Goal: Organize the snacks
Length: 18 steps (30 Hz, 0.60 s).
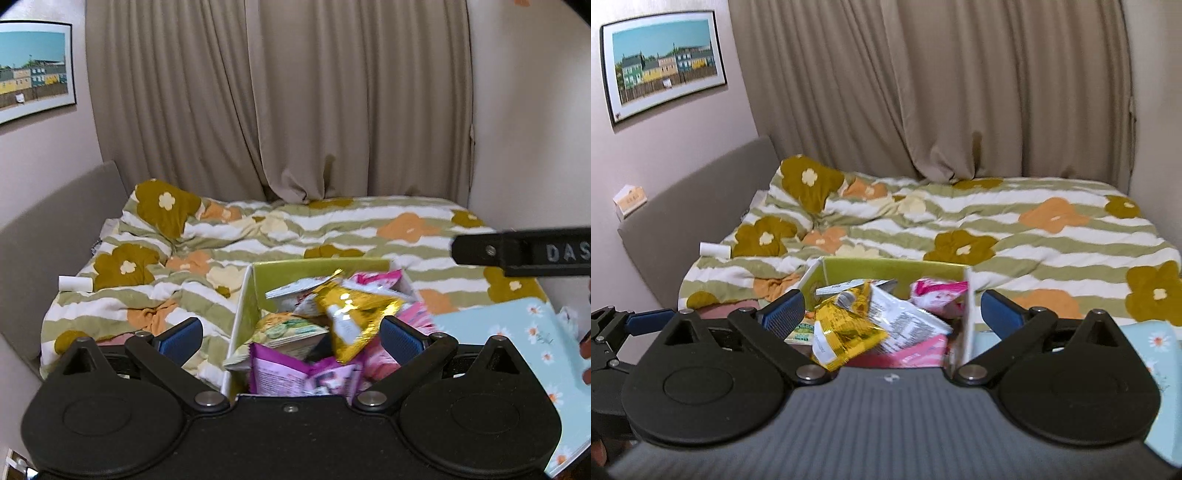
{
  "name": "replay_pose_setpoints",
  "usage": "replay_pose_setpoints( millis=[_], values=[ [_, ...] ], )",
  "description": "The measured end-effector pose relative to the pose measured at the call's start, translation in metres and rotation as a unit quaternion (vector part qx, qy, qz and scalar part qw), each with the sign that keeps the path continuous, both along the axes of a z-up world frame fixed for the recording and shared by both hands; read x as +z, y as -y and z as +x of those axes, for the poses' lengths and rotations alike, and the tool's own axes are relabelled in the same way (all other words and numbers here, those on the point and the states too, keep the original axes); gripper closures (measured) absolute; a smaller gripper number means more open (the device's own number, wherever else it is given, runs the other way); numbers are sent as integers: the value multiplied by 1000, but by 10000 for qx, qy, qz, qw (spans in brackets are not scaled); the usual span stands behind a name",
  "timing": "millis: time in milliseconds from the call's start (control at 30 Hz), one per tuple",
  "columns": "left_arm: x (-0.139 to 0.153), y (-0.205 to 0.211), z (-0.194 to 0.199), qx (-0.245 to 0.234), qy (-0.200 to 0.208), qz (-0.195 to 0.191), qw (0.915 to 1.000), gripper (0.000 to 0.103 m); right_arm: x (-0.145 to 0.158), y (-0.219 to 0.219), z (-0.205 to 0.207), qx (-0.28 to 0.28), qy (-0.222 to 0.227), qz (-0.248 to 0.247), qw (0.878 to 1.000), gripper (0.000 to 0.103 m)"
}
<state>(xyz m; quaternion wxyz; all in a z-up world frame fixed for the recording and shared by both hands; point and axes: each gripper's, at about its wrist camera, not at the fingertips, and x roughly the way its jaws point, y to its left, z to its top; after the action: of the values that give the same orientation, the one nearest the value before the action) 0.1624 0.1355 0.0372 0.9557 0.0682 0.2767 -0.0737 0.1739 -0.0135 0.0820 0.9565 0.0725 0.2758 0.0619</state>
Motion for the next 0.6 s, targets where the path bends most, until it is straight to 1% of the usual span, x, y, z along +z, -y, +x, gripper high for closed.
replay_pose_setpoints(
  millis=[67,233,433,533,600],
  values=[
    [8,8,-15,49,33,-31,10000,0,8,10,-20,-92,42,-78,9999,0],
    [20,32,-52,110,136,19,9998,0,18,39,-68,-348,-128,-358,9987,0],
    [13,58,-90,170,37,-60,9998,0,7,70,-121,-687,-375,-694,9945,0],
    [6,67,-105,196,-43,-114,9997,0,-2,83,-144,-847,-503,-777,9921,0],
    [1,74,-114,125,-79,-102,9998,0,-7,91,-155,-939,-604,-813,9904,0]
  ],
)
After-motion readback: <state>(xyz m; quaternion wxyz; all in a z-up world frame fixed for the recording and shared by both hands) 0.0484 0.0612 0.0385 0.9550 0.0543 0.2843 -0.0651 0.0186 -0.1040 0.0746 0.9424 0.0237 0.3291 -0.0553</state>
